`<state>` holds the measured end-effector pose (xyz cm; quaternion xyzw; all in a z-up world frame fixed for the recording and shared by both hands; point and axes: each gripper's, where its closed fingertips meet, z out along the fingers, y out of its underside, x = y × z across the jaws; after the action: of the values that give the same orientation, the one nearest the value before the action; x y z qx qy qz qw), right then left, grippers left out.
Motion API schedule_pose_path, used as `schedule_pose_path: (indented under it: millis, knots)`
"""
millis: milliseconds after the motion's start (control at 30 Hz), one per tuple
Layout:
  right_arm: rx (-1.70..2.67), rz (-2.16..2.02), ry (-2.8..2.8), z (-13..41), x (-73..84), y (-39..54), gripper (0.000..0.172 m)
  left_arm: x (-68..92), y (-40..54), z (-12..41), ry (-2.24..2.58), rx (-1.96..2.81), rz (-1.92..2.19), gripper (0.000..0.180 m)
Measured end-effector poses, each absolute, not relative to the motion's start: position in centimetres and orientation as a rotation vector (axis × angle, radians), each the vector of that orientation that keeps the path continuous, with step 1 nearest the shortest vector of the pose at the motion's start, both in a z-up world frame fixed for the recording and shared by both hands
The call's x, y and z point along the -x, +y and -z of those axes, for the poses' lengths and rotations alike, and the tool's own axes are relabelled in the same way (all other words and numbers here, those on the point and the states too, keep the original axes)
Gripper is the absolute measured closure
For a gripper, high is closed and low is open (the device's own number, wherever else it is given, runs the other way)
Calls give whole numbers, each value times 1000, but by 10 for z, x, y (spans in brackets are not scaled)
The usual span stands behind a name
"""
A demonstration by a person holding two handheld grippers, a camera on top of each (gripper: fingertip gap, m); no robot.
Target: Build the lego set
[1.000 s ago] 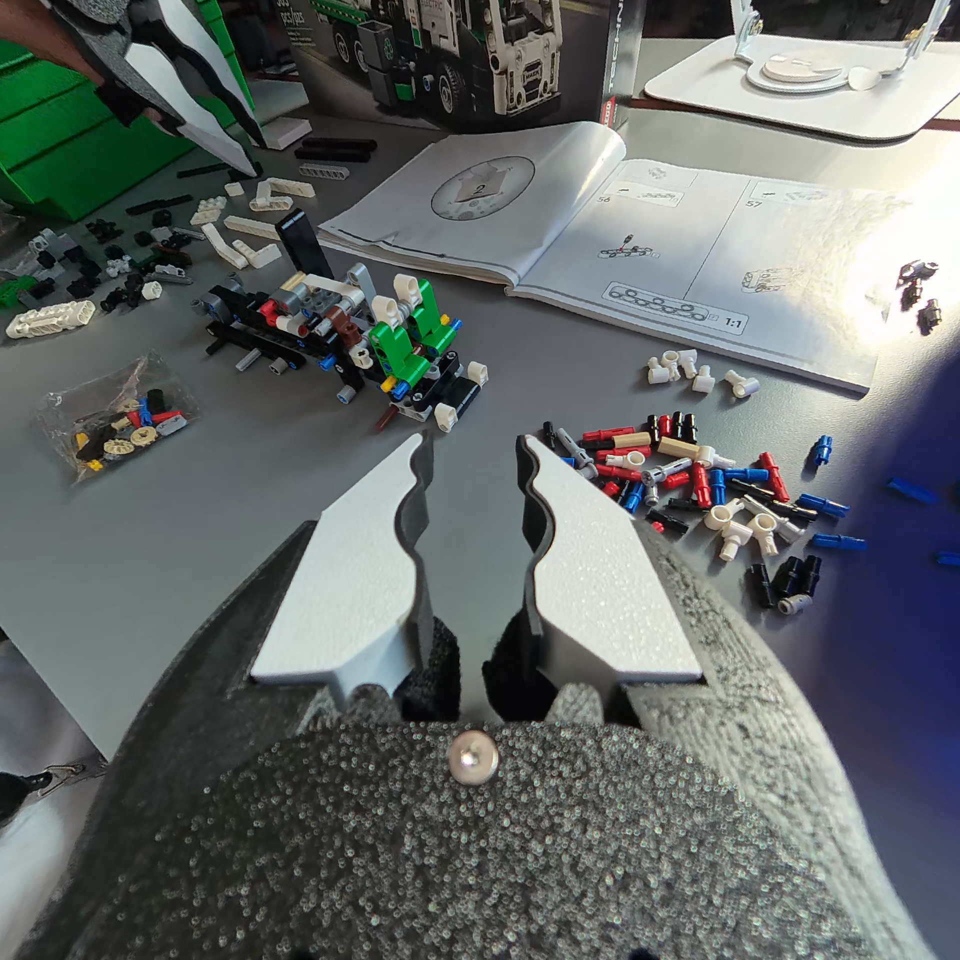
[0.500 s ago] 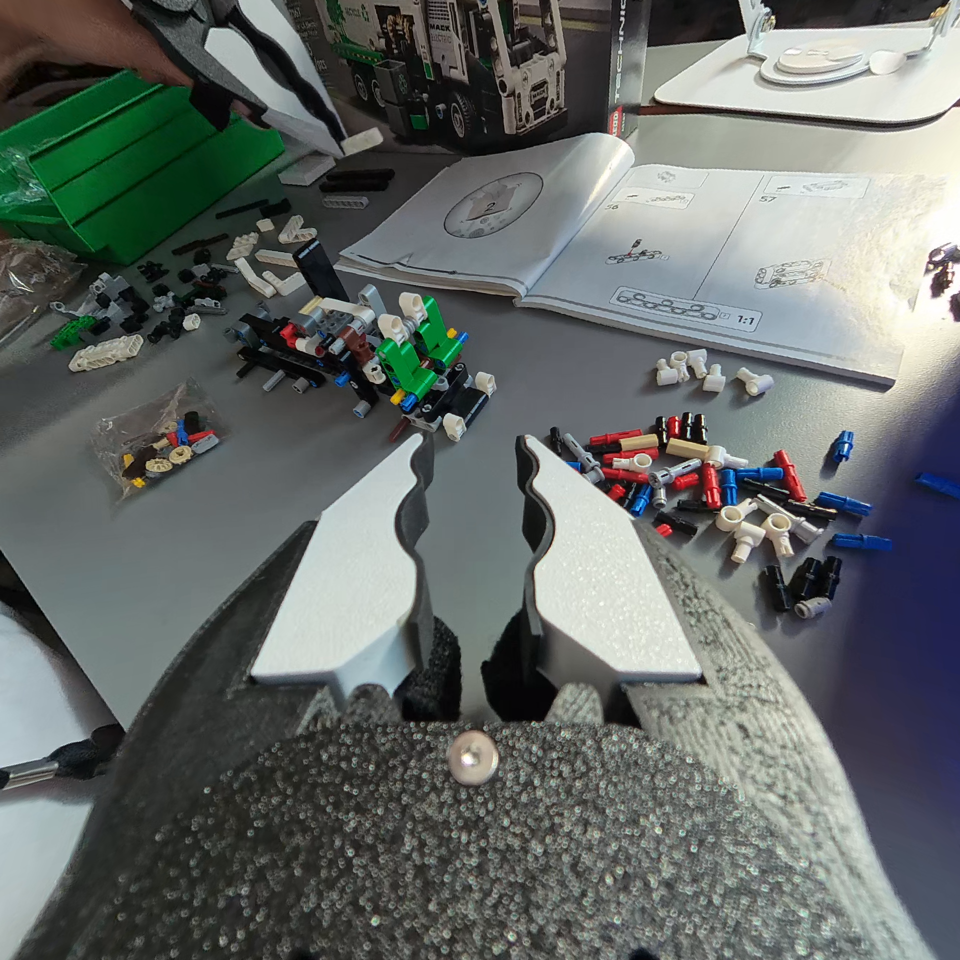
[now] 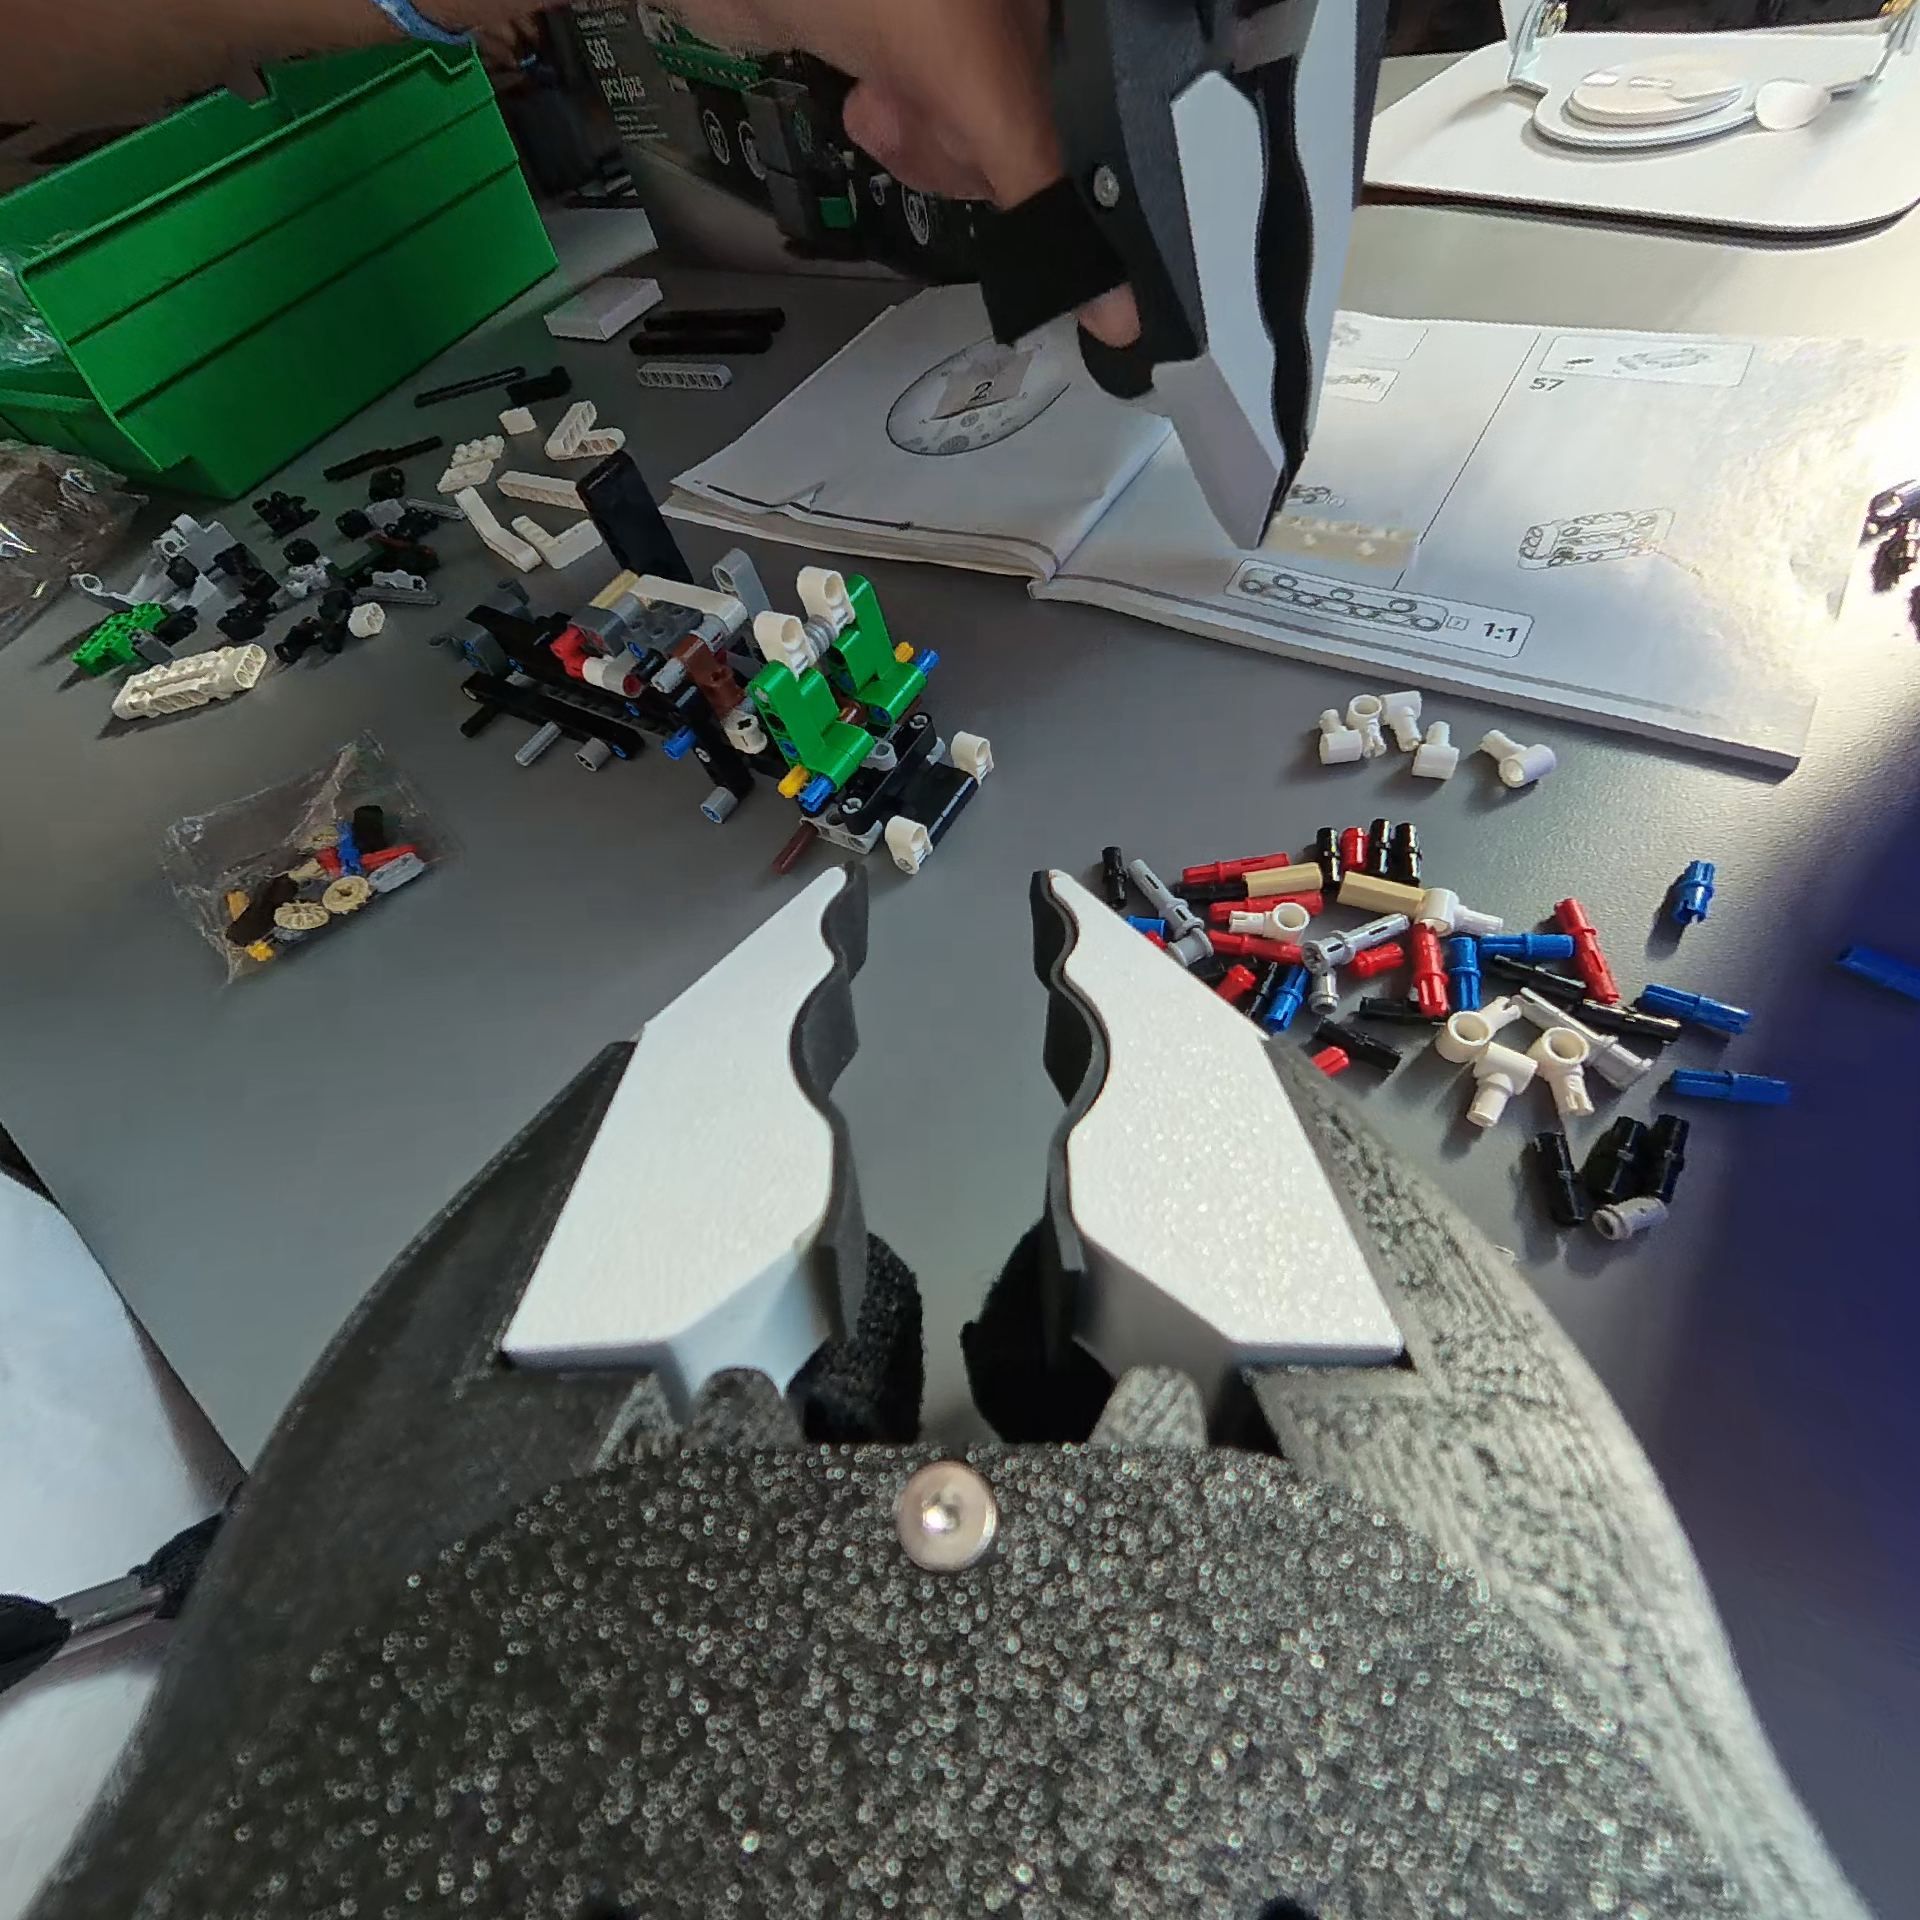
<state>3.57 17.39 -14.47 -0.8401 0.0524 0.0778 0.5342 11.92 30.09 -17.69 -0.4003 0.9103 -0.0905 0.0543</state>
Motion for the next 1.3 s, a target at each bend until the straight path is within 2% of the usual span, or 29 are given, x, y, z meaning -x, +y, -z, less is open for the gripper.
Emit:
schedule_pose_path:
  millis: [33, 567, 1300]
  knots:
    - [2001, -186, 126, 144, -36, 174, 141, -121, 298, 180, 2776, 1208, 271, 175]
    - [1986, -241, 141, 143, -35, 173, 141, -126, 290, 186, 2752, 1416, 262, 175]
    - [2014, -215, 135, 147, -35, 174, 141, -123, 289, 188, 2750, 1440, 298, 175]
